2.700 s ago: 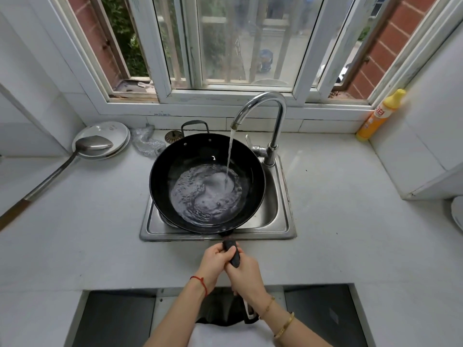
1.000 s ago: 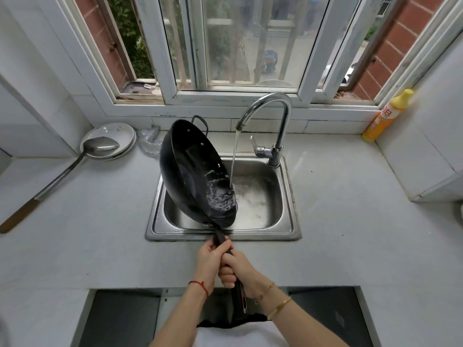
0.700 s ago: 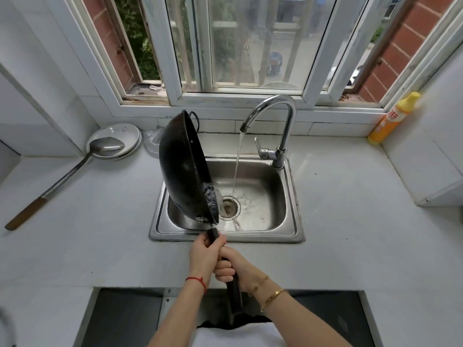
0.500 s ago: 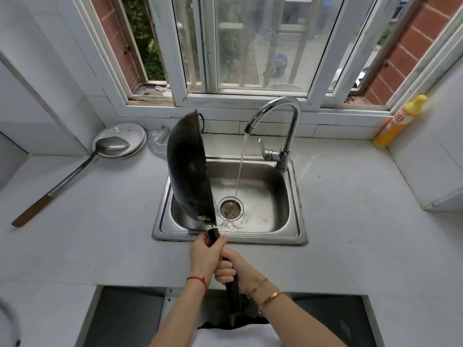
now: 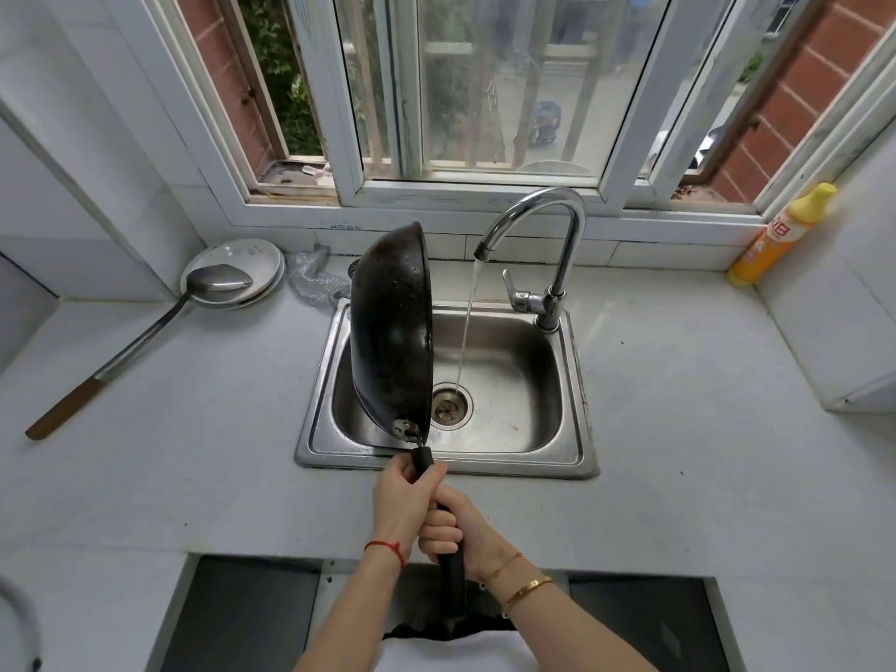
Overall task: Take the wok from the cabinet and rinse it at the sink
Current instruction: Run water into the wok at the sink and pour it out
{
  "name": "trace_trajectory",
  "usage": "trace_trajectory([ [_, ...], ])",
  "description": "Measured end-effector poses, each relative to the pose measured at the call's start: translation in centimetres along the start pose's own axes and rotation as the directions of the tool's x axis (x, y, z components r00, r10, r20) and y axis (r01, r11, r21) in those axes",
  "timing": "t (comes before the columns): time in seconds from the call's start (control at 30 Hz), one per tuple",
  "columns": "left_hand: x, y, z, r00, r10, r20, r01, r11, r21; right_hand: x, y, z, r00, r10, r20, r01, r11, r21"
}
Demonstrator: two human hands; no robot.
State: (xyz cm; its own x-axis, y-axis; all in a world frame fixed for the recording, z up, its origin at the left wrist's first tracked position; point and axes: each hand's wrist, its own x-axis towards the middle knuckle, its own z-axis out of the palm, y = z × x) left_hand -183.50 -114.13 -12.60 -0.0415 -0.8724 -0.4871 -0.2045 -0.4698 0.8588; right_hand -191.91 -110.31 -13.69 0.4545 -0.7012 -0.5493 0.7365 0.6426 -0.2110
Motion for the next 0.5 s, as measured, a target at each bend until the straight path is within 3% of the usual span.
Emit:
trace_trajectory([
  [0.07, 0.1, 0.2, -0.2, 0.994, -0.061, 0.094, 0.071, 0.992, -0.103, 0.1, 0.0, -0.2, 1.0, -0.003, 0.018, 0.002, 1.0, 0.003],
  [0.13, 0.1, 0.5, -0.6, 0.941, -0.171, 0.291, 0.266, 0.907, -0.328, 0.1, 0.0, -0.5, 0.999, 0.015, 0.049, -0.018, 0.998, 0.057],
  [0.2, 0.1, 0.6, -0.9, 0.899, -0.181, 0.398, 0.352, 0.839, -0.415, 0.0, -0.1, -0.8, 0.997, 0.034, 0.068, -0.041, 0.995, 0.095],
  [0.37, 0.3, 0.1, -0.8, 0.933, -0.136, 0.333, 0.254, 0.904, -0.344, 0.0, -0.2, -1.8, 0.998, 0.041, 0.056, -0.04, 0.999, -0.026],
  [0.5, 0.5, -0.3, -0.3, 0.94, -0.175, 0.292, 0.252, 0.935, -0.249, -1.0, -0.6, -1.9, 0.998, 0.018, -0.064, -0.037, 0.952, -0.305],
])
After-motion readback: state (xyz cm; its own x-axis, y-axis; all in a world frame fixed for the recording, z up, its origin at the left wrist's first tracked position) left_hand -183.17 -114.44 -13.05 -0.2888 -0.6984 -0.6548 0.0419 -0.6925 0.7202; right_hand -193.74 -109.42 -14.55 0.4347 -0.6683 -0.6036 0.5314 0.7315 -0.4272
